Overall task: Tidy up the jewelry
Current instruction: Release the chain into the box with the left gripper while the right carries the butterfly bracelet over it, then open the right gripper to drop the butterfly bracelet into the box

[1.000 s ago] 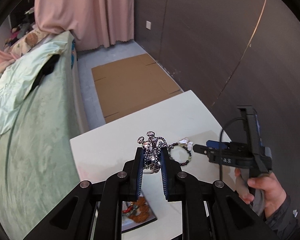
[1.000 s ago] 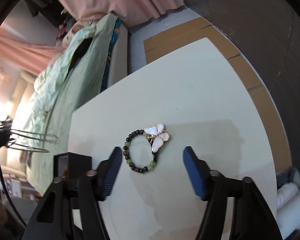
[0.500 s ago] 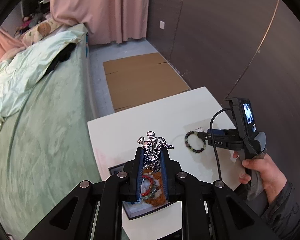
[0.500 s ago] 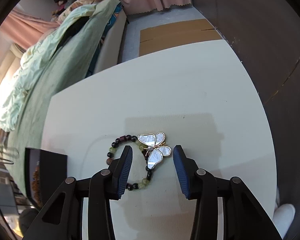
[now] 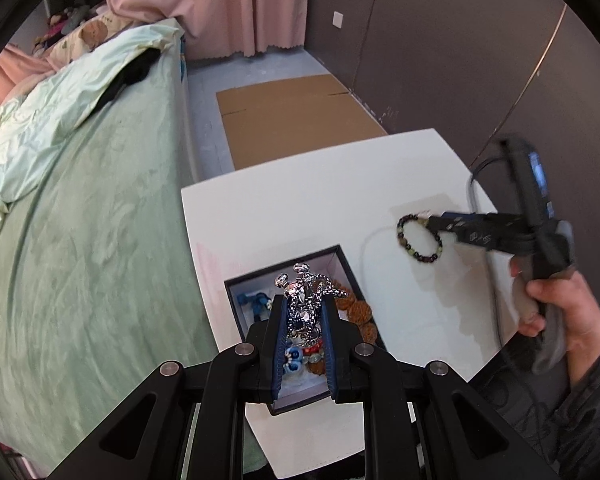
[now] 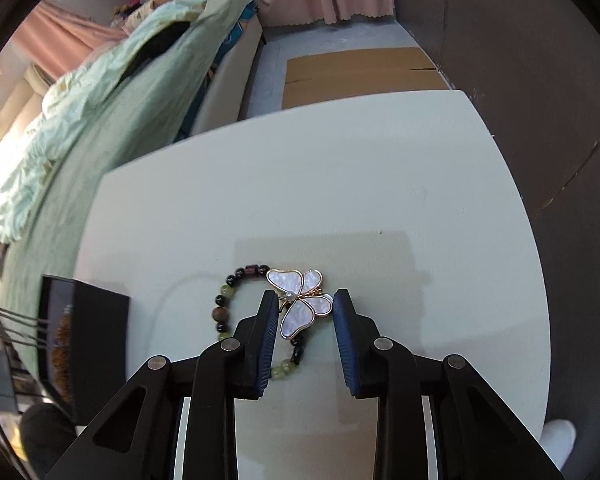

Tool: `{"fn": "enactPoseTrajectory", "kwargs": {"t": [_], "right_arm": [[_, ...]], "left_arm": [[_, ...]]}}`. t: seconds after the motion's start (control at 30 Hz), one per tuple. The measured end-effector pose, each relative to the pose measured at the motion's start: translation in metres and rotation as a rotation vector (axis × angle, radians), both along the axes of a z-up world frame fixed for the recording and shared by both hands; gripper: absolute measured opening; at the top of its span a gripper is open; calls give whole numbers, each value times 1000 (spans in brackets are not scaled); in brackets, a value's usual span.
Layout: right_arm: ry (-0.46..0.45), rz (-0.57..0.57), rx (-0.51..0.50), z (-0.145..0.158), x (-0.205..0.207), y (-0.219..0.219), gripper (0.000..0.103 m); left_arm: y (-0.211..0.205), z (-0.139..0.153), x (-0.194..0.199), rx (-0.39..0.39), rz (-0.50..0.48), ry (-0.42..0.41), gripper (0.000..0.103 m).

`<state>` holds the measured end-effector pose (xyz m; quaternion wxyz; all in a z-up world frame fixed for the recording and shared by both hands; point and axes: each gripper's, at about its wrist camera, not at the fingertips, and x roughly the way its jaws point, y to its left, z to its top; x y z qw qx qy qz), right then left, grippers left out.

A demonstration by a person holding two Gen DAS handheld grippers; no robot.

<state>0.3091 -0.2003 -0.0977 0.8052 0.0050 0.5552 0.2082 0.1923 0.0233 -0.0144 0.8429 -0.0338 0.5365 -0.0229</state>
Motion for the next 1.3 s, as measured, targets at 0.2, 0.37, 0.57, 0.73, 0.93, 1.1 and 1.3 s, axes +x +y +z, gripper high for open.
{"fn": "enactPoseTrajectory", "kwargs": {"t": [0.2, 0.37, 0.57, 0.73, 0.93, 1.1, 1.3], "right_arm": [[-18, -21, 147, 27, -14, -18, 29], [-29, 1, 237, 40, -23, -16, 29], [-35, 68, 311, 49, -32, 4, 30], [-48, 140, 370, 59, -44, 27, 30], [-66, 254, 395, 64, -64, 68, 29], [-44, 322, 380, 55, -77, 102, 29], [-53, 380, 359, 52, -90, 128, 30]], "left_arm": [[0, -11, -2, 0, 1, 17, 17], [2, -24, 3, -3, 28, 61, 17], [23, -30, 4, -157, 87, 107, 40], [34, -14, -6, -150, 104, 32, 70], [48, -8, -11, -143, 129, 19, 70], [58, -11, -16, -134, 135, 21, 70], [69, -5, -22, -137, 143, -3, 70]]}}
